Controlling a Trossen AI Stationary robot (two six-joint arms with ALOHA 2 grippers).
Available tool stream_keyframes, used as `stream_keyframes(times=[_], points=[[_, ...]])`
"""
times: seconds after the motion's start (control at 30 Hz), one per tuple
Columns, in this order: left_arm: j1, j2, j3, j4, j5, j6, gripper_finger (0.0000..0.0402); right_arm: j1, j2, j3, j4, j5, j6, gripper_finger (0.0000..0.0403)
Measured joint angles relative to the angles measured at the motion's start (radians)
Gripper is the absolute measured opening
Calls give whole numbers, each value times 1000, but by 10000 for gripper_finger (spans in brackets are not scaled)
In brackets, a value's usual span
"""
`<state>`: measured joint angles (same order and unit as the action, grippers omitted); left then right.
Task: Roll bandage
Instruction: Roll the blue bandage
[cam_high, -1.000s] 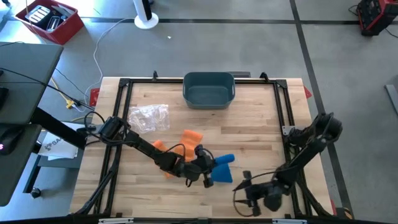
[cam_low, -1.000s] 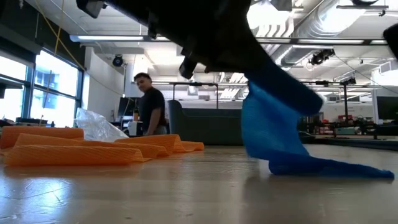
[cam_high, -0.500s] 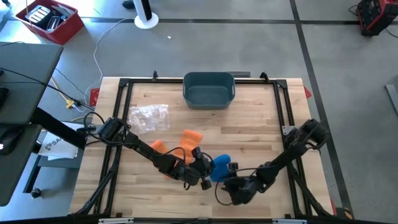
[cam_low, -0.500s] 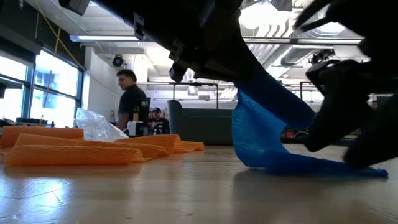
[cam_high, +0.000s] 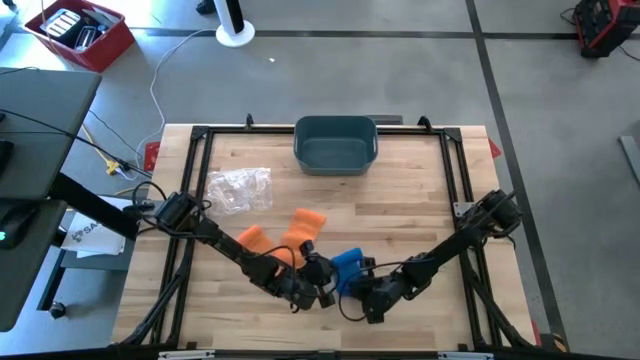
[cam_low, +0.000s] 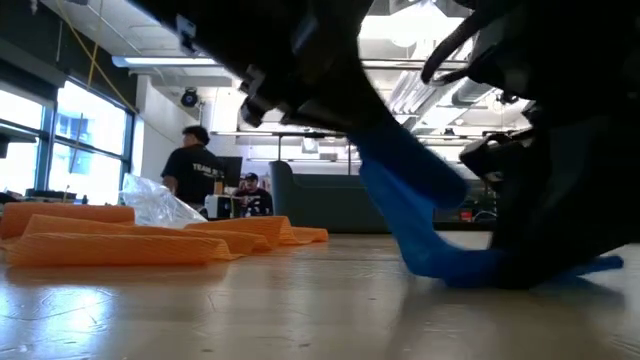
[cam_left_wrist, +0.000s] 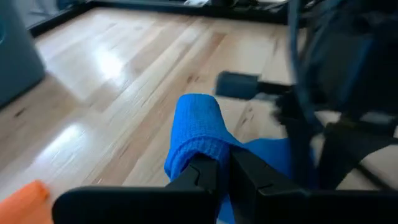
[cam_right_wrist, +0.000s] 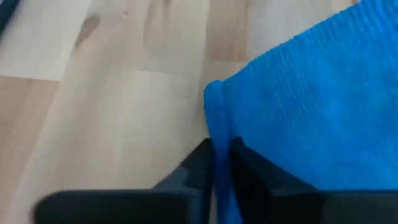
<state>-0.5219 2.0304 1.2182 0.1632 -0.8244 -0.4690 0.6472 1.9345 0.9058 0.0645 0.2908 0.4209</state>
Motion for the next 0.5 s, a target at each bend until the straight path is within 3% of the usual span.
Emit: stream_keyframes(times=[0.1, 0.27, 0.5], points=[[-13, 0, 0, -58, -9, -38, 12, 53, -18, -1, 11, 9, 35, 8], [-25, 0, 0, -98, -8, -81, 12, 146, -92, -6, -9, -24, 51, 5], [-29, -1, 0, -68, -9, -97, 12, 304, -256, -6, -46, 209, 75, 2]])
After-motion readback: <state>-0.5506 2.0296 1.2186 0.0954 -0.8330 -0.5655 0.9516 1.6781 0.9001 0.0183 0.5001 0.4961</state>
